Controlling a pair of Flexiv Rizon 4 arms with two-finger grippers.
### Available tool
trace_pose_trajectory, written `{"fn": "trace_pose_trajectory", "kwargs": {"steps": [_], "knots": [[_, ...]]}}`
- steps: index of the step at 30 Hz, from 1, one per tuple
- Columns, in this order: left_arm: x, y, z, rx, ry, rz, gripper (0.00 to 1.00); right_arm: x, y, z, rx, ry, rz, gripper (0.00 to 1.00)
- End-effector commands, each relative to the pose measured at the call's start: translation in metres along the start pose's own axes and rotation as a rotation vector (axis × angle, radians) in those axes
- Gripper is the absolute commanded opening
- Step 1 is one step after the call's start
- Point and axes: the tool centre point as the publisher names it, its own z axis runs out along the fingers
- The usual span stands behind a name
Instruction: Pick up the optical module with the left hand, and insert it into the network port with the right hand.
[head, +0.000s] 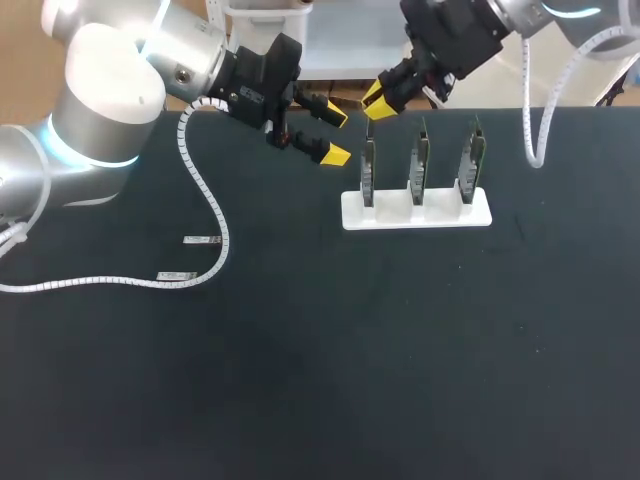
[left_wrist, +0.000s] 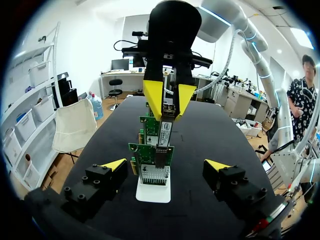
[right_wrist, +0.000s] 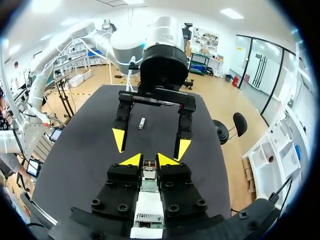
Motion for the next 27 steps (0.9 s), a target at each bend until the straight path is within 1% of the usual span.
{"fn": "trace_pose_trajectory", "kwargs": {"steps": [1,8,27], "knots": [[-0.0001,0.0019,0.0005,0.004,0.002,0.001,1.0,-0.0006,-0.0022,-0.004,-0.005,-0.012,0.003,0.0],[-0.0001,0.0019,0.0005,0.004,0.002,0.001,1.0,-0.0015,-0.0033,-0.0055,-0.008,-0.012,0.002,0.0],[-0.0001,0.0019,0.0005,0.004,0.002,0.001,1.0,0.0,-0.0028,0.0006,-0.02,-0.009,0.005,0.0]]}}
